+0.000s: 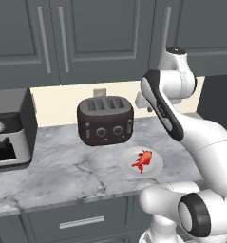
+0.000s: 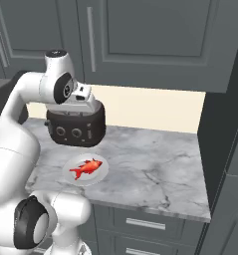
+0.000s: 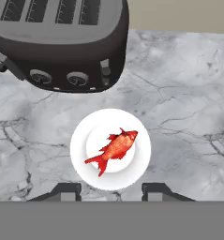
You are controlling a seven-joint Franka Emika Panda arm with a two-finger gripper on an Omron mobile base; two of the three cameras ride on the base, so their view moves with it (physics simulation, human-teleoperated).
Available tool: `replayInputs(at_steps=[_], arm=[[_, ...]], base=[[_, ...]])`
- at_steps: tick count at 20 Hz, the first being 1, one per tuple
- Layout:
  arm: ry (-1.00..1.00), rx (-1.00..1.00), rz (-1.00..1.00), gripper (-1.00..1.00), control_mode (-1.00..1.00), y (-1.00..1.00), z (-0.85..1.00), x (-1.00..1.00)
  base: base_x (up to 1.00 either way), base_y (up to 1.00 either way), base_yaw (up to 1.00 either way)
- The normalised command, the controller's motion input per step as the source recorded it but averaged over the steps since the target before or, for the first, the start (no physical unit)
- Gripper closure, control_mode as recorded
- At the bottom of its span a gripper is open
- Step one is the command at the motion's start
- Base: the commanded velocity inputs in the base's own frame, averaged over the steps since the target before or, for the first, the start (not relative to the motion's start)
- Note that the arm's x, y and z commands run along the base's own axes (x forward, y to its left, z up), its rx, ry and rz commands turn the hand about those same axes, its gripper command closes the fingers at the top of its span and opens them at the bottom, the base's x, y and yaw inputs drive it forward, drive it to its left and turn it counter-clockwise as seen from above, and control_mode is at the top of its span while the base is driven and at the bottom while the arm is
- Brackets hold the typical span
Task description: Place the fish on the counter behind the older fish on the same shelf of the fridge to maintain FIFO order. Close the fridge door when finished.
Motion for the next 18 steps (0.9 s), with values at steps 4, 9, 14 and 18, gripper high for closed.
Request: replayInputs(at_steps=[4,9,14,18], arm=[[0.00,0.00,0.00,-1.00,-1.00,0.06,-0.30,0.00],[-0.08,0.07,-0.37,-1.00,-1.00,0.00,-0.73,-0.28],[0.03,0.12,-0.45,-1.00,-1.00,-0.02,-0.75,-0.04],[0.17,0.11,-0.15,-1.00,-1.00,-0.17,-0.69,0.01]], base=[[0.00,0.00,0.00],[0.00,0.00,0.00],[0.00,0.00,0.00],[0.00,0.00,0.00]])
